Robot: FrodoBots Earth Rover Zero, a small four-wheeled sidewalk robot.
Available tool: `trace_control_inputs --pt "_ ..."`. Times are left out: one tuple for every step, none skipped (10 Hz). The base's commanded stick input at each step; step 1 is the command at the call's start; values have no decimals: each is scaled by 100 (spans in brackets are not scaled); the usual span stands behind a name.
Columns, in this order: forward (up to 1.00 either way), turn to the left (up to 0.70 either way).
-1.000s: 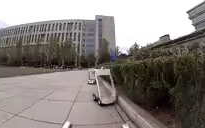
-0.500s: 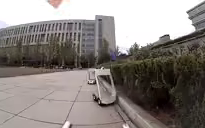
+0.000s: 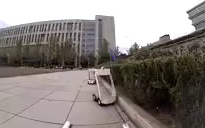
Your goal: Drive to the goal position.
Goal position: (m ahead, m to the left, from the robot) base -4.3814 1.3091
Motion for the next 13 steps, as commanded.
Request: trace_control_inputs --pt "6 0" --pt "6 0" --pt "6 0" --pt "6 0" --pt "6 0" --pt "6 0" --pt "6 0" --pt "6 0" --pt "6 0" --pt "6 0" --pt "6 0" --pt "6 0" --pt "6 0"
